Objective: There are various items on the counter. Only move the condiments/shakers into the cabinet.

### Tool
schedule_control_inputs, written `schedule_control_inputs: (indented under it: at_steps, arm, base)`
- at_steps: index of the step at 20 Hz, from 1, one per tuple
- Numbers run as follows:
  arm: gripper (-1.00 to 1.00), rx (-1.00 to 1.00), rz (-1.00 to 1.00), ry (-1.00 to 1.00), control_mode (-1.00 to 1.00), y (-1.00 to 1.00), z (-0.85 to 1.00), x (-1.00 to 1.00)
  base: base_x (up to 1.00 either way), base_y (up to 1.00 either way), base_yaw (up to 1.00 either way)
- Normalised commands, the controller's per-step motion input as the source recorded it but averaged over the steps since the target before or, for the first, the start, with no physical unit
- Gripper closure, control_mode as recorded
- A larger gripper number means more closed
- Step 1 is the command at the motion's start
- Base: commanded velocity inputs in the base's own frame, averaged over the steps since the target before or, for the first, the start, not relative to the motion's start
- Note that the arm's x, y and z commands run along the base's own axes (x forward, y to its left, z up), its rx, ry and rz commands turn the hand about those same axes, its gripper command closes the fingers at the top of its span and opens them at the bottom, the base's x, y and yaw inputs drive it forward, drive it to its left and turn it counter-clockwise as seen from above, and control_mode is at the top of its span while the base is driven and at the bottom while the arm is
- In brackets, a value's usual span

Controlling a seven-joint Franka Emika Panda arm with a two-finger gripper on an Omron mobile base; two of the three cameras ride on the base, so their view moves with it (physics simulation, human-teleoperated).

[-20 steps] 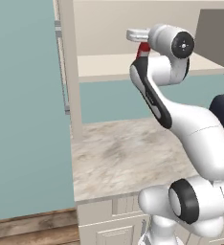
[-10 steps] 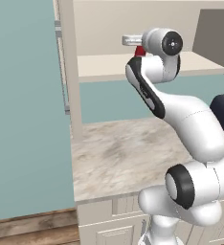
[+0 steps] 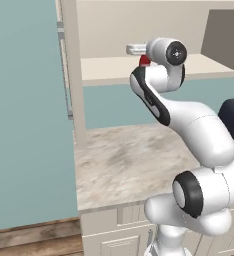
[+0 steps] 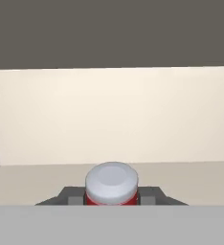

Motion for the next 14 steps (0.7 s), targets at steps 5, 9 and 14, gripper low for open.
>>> schedule_control_inputs:
  at_steps: [5, 9, 14]
  arm:
    - [1.00, 0.00, 0.00, 0.00, -1.00, 0.00, 0.22, 0.20]
    - [1.00, 0.00, -0.02, 0.00, -1.00, 0.00, 0.44, 0.33]
    - [1.00, -0.01, 0.00, 0.00, -1.00, 0.00, -0.11, 0.41]
  base:
    - [0.00, 0.00, 0.00]
    - [0.00, 0.00, 0.00]
    - [0.00, 0.00, 0.00]
